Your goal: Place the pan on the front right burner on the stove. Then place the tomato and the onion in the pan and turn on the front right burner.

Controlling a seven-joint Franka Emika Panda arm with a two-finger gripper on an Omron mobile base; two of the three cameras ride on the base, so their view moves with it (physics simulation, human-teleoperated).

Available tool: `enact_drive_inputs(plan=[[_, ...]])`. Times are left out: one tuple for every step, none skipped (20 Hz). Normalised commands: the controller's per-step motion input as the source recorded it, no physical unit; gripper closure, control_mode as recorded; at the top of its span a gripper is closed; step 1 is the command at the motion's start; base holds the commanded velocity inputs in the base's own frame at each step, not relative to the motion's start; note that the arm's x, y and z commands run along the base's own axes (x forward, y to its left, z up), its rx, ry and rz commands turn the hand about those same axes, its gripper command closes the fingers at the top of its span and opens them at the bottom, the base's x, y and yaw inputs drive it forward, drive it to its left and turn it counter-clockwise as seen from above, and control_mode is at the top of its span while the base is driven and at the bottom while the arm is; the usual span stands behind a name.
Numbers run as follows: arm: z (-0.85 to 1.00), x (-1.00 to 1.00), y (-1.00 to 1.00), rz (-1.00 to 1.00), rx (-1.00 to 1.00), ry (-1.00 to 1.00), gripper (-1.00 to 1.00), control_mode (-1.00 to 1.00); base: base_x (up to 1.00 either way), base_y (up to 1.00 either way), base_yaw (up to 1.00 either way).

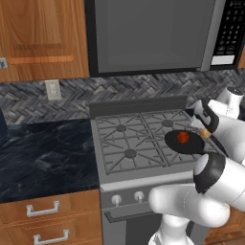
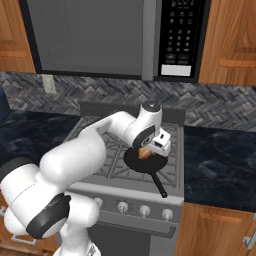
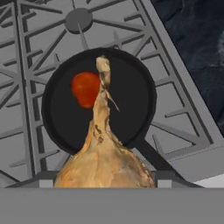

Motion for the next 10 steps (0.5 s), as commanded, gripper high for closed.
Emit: enact_drive_inputs(plan=[[-0.04,0.00,0.29,0.00,0.00,0.05,1.00,-1.00,0.00,0.00,0.00],[-0.05,0.00,0.32,0.00,-0.01,0.05,1.00,-1.00,0.00,0.00,0.00],[-0.11,0.00,0.33,0.00,-0.06,0.02,1.00,-1.00,0.00,0.00,0.00],[-0.16,0.00,0.31,0.00,-0.08,0.00,1.00,-1.00,0.00,0.00,0.00],[-0.21,0.00,0.29,0.00,-0.11,0.00,1.00,-1.00,0.00,0.00,0.00],[-0.24,0.00,0.22,0.00,-0.08,0.00,1.00,-1.00,0.00,0.00,0.00],[-0.29,0.00,0.21,0.00,-0.05,0.00,1.00,-1.00,0.00,0.00,0.00],[-0.30,0.00,0.21,0.00,-0.04,0.00,1.00,-1.00,0.00,0.00,0.00],[-0.35,0.00,0.20,0.00,-0.03,0.00,1.00,-1.00,0.00,0.00,0.00],[-0.37,0.00,0.19,0.00,-0.02,0.00,1.00,-1.00,0.00,0.00,0.00]])
